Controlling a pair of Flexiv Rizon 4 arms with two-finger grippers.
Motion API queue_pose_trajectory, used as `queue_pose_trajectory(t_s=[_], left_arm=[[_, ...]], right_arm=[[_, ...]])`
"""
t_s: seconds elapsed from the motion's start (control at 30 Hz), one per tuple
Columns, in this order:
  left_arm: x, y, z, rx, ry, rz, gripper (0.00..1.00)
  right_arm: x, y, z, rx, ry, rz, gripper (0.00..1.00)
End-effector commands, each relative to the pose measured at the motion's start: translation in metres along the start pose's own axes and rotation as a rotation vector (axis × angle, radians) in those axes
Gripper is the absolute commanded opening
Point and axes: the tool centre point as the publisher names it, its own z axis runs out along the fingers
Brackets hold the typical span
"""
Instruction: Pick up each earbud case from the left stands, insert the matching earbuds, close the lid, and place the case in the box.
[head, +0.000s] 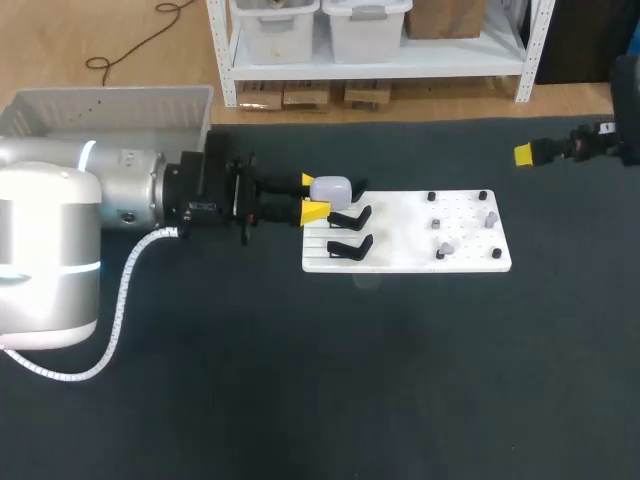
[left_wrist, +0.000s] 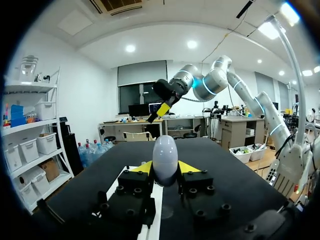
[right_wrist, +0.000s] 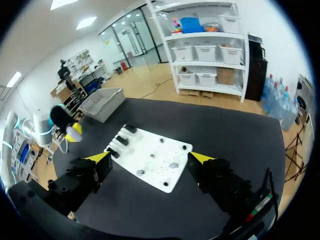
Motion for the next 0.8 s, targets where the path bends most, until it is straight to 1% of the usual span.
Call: queue_pose_trajectory(t_s=[0.03, 0.2, 0.4, 0.63, 0.8], left_arm=[[0.006, 0.004, 0.004, 0.008, -0.004, -0.005, 0.00], [0.008, 0.005, 0.005, 0.011, -0.002, -0.010, 0.00], [0.010, 0.007, 0.005, 0.011, -0.008, -0.008, 0.00], [0.011, 0.008, 0.006, 0.007, -0.012, -0.006, 0.00], [0.011, 0.008, 0.006, 0.007, -0.012, -0.006, 0.00]], right_arm=[[0.002, 0.031, -0.014, 0.024, 0.011, -0.030, 1.00], [0.002, 0.060, -0.012, 0.017, 0.040, -0.084, 1.00], [0.012, 0.086, -0.002, 0.001, 0.090, -0.095, 1.00], [0.024, 0.111, 0.024, -0.001, 0.169, -0.113, 1.00], [0.022, 0.123, 0.041, -0.010, 0.196, -0.105, 1.00]])
